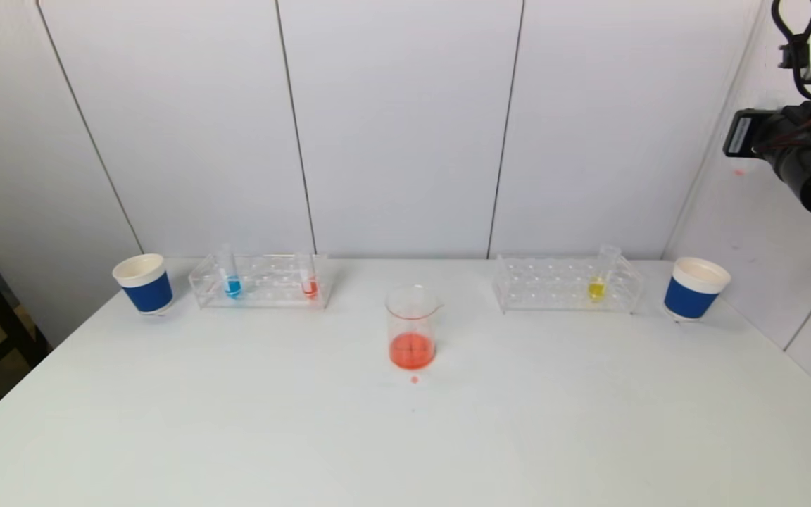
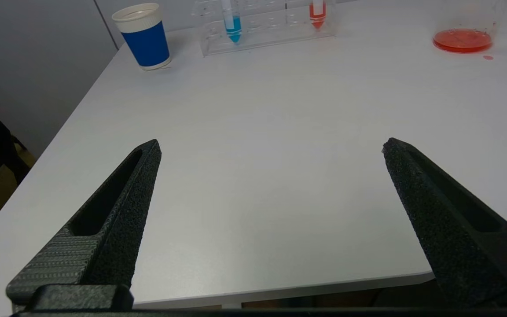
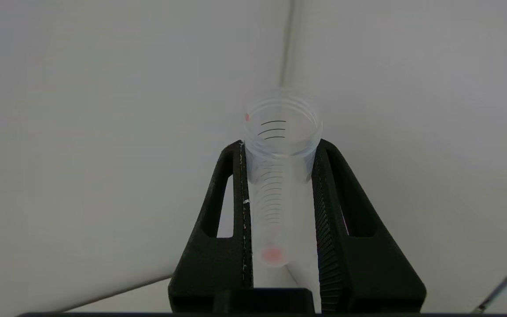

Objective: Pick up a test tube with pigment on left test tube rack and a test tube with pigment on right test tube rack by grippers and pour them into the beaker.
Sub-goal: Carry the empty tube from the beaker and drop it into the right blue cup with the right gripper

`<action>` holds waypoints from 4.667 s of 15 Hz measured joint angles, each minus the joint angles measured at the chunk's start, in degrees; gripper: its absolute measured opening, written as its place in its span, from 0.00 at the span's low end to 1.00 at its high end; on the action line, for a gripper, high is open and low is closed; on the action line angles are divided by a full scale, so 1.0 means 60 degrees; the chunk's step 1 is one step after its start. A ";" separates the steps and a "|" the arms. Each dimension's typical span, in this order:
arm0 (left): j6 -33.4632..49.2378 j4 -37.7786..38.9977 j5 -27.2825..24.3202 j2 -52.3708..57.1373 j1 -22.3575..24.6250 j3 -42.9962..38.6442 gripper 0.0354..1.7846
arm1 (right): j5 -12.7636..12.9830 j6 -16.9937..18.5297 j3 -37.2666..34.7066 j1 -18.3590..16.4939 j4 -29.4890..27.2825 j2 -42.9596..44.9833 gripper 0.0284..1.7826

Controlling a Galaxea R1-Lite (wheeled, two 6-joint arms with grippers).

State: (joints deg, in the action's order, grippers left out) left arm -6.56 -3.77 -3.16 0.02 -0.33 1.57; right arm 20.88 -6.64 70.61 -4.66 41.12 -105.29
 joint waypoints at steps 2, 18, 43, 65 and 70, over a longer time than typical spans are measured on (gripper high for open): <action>0.0000 0.0000 0.0000 0.0000 -0.0004 0.0000 0.99 | -0.0049 0.0158 0.0014 -0.0372 -0.0014 -0.0098 0.25; 0.0000 0.0000 0.0000 0.0000 0.0000 0.0000 0.99 | -0.0215 0.1095 -0.1046 -0.1239 0.1686 -0.2026 0.25; 0.0004 0.0000 0.0000 0.0000 -0.0004 0.0000 0.99 | -0.0439 0.1052 -0.2158 -0.1422 0.3289 -0.3403 0.25; 0.0000 0.0000 0.0000 0.0000 -0.0004 0.0000 0.99 | -0.1243 0.1863 -0.1822 -0.1378 0.0892 -0.1662 0.25; 0.0000 0.0000 0.0000 0.0000 -0.0004 0.0000 0.99 | -0.1556 0.2231 -0.1863 -0.1213 0.0492 -0.1396 0.25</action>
State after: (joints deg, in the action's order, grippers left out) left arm -6.56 -3.77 -3.16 0.02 -0.35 1.57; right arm 11.54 6.74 59.43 -11.93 44.07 -113.67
